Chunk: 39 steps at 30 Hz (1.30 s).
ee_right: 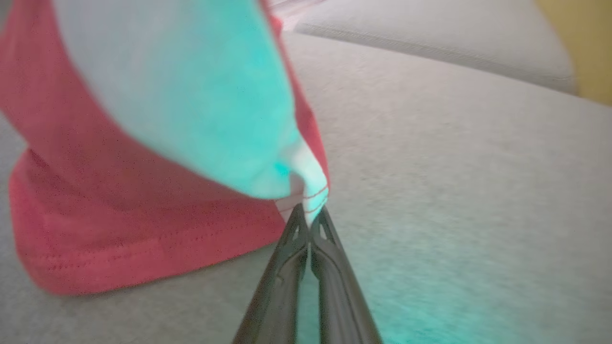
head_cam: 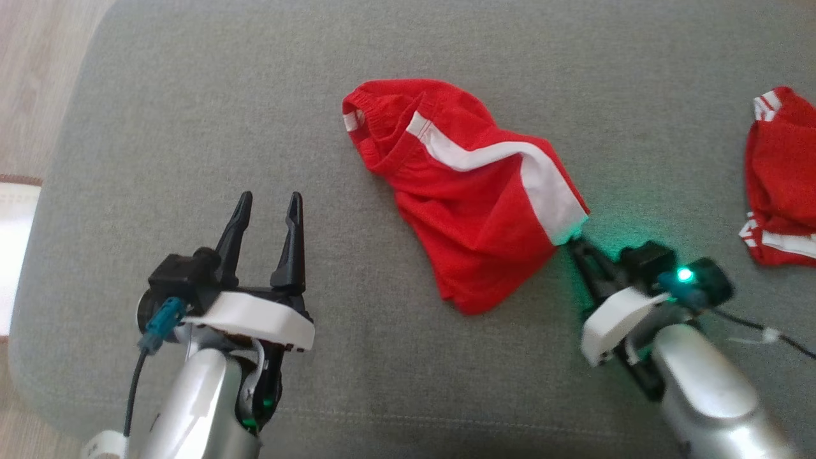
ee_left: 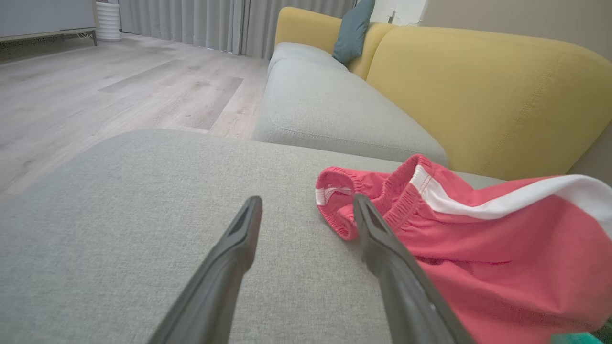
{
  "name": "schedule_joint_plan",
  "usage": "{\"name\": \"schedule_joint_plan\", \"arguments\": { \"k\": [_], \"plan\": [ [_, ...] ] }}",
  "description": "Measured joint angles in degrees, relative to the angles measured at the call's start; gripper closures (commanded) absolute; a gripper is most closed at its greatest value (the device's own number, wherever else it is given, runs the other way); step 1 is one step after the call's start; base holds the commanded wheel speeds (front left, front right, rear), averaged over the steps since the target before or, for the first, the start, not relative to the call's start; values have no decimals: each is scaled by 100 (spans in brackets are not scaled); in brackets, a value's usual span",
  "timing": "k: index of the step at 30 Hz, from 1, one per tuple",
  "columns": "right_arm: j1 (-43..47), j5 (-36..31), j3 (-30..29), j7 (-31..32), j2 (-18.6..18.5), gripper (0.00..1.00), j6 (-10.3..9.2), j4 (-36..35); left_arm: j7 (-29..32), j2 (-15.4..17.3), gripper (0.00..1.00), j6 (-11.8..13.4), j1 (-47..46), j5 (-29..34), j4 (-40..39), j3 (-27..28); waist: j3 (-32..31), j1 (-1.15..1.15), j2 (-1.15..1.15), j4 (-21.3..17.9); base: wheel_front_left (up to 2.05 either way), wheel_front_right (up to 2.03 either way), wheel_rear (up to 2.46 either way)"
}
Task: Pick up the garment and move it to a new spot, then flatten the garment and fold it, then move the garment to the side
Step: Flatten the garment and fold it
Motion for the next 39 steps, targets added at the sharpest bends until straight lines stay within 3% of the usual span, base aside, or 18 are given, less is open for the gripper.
{"name": "schedule_joint_plan", "arguments": {
  "k": [7,14,20,23,31,39],
  "plan": [
    [87,-513,-1085,104,-155,100,0,-364,0,0,0,37,20,-1,-7,0,-207,0,0,-150,0,0,0],
    [704,-820,-1473,743,-193,100,0,-1210,0,1,0,16,48,8,-34,13,-324,0,0,-425,0,0,0],
    [1091,-838,-1548,1328,-194,100,0,-1845,0,0,0,-290,-85,124,149,-226,-283,0,0,-674,0,0,0],
    [1124,-839,-1539,1413,-148,100,0,-2220,21,1,0,-514,-668,111,620,-450,-175,0,0,-835,0,0,0],
    [1102,-1000,-1315,1366,-47,100,0,-2404,1136,108,0,-750,-2090,-301,1525,-591,4,0,0,-1208,0,0,0],
    [818,-1007,-1060,1173,110,100,0,-2241,2392,719,0,-771,-2810,-834,1886,-687,187,0,0,-1579,0,0,0]
  ]
}}
